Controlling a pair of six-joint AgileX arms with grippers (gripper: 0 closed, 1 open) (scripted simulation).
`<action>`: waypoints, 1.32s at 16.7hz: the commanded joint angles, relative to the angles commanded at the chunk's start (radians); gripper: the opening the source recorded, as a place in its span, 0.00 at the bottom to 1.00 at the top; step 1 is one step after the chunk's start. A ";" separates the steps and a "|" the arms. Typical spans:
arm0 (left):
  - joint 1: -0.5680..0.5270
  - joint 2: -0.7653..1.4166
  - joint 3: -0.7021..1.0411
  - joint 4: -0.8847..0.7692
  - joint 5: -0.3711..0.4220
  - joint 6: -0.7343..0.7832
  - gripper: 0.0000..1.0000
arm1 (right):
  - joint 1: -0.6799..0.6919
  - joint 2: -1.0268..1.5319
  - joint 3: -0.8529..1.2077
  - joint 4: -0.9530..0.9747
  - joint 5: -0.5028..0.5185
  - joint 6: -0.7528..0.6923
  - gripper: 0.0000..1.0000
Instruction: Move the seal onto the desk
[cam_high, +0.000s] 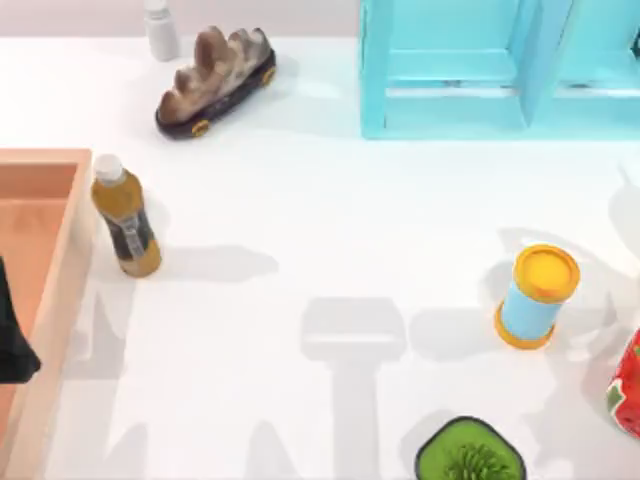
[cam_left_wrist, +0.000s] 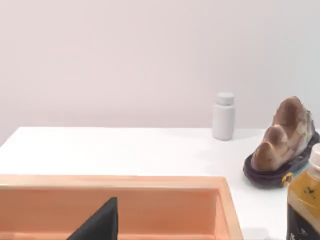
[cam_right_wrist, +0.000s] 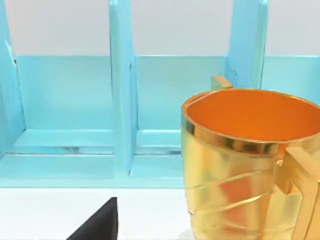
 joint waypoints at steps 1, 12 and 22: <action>0.000 0.000 0.000 0.000 0.000 0.000 1.00 | 0.000 0.000 0.000 0.000 0.000 0.000 1.00; 0.121 0.574 0.515 -0.500 0.005 0.142 1.00 | 0.000 0.000 0.000 0.000 0.000 0.000 1.00; 0.299 1.470 1.220 -1.182 -0.003 0.317 1.00 | 0.000 0.000 0.000 0.000 0.000 0.000 1.00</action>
